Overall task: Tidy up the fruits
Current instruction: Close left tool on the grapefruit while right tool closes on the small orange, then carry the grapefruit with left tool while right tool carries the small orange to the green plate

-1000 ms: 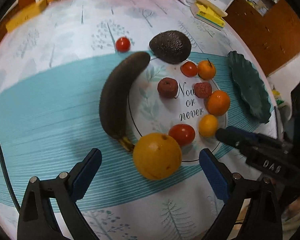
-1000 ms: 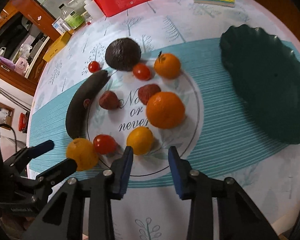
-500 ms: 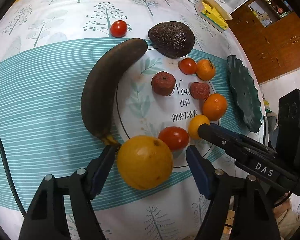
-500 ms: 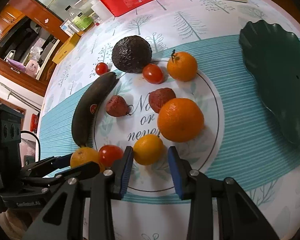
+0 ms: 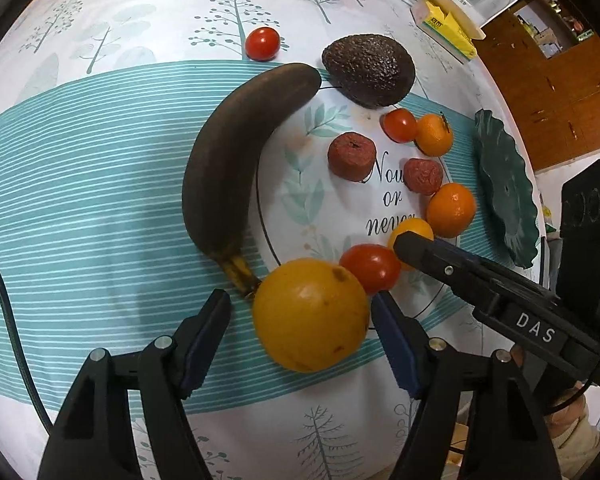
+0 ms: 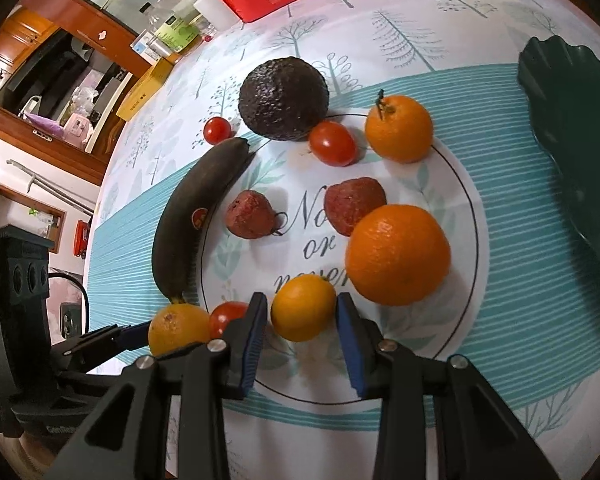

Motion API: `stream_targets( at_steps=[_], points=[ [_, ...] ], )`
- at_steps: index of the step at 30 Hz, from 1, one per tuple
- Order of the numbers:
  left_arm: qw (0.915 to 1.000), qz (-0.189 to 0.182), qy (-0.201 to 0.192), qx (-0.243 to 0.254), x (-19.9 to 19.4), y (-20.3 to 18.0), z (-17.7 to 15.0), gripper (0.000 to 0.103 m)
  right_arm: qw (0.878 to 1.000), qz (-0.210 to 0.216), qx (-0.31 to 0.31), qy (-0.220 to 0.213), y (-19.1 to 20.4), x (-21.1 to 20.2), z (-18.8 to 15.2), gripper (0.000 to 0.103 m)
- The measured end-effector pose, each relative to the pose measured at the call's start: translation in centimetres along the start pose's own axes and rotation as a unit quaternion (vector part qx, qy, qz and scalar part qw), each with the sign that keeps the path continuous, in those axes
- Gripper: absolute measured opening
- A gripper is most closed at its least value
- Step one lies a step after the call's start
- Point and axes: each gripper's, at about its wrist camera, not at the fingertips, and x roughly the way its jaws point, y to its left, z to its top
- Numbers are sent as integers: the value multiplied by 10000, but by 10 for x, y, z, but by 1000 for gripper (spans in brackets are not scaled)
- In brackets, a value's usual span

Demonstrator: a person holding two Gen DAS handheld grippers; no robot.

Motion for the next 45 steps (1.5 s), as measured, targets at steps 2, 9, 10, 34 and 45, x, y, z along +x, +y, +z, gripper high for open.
stream_targets(
  at_steps=[2,9,10,34,45],
  points=[
    [10000,-7,32,31,1,-2,-1,66,10000,-74,-50,-14,1,-2,-2,32],
    [9998,203,63,11,3,-11,-2,62,9983,-394,-416,-107,7,-24,-11,32],
    [9995,316,43,23,3,-14,-1,59,9981,-419,-432,-114,7,-28,-12,32],
    [9887,1036,-883,635,-58,-198,14,50,9864,-823,-1122,-877,-83,-169,2,32],
    [9857,780,-935,1166,36,-351,63,50,9778,-1263,-1269,-1085,-189,-218,41,32]
  ],
)
